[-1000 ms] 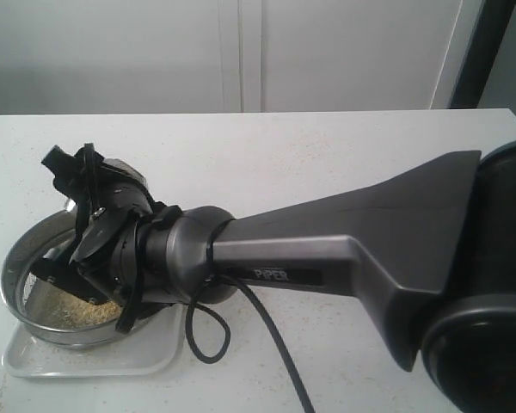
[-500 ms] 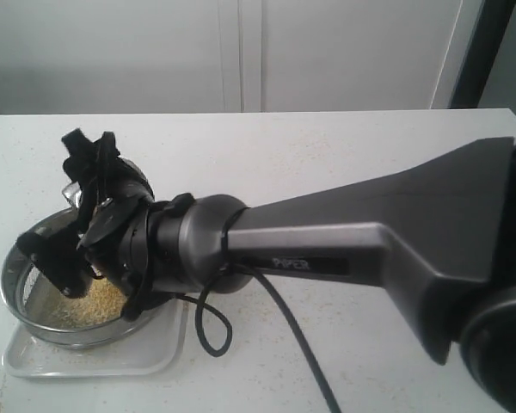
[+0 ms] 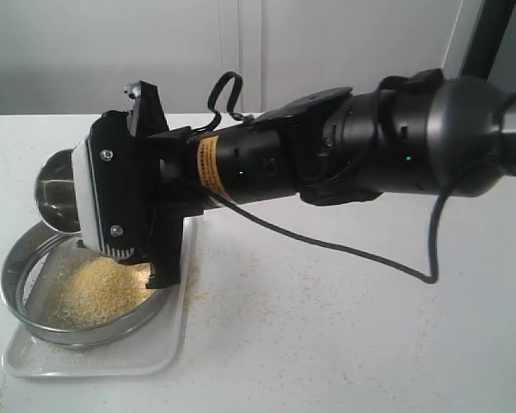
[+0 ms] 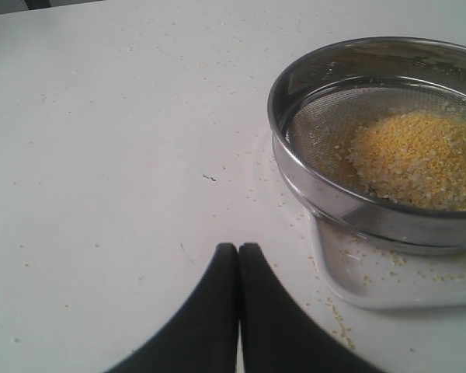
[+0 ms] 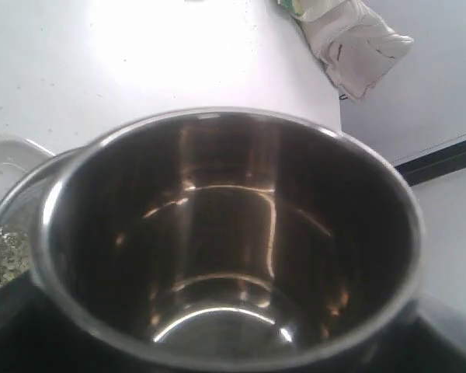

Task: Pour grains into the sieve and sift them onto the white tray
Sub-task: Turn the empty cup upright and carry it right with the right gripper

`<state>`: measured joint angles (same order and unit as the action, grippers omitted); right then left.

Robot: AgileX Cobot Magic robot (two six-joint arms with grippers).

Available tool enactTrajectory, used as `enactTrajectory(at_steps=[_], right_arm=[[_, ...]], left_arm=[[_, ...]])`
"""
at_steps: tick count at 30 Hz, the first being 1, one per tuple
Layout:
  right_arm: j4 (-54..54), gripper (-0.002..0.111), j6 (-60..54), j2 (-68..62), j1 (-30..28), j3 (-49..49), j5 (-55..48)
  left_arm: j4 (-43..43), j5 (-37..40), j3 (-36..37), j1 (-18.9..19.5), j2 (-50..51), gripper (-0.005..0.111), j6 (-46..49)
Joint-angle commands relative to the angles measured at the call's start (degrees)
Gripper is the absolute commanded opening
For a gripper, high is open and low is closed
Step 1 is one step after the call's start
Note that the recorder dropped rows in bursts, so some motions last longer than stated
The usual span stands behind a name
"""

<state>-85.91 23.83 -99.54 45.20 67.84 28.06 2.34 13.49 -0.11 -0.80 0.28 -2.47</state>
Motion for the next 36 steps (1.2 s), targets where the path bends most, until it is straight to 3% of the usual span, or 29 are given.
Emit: enactTrajectory(at_steps=[1, 15, 23, 31, 36], right_arm=[[0.3, 0.000, 0.0, 4.9, -4.0, -3.8, 3.0], [1.3, 0.000, 1.2, 12.2, -15.4, -12.8, 15.1], [1.3, 0.000, 18.2, 12.1, -23.4, -13.2, 11.9], [2.0, 0.000, 22.5, 12.0, -29.4, -13.3, 13.9], [14.5, 0.000, 18.8, 12.0, -33.4, -16.5, 15.0]], left_arm=[[-0.4, -0.1, 0.1, 0.1, -0.3, 0.000, -0.2], [-0.4, -0.1, 0.1, 0.1, -0.3, 0.000, -0.2], [-0.4, -0.1, 0.1, 0.1, -0.3, 0.000, -0.2], [-0.4, -0.1, 0.1, 0.1, -0.3, 0.000, -0.2], [-0.4, -0.1, 0.1, 0.1, -0.3, 0.000, -0.2]])
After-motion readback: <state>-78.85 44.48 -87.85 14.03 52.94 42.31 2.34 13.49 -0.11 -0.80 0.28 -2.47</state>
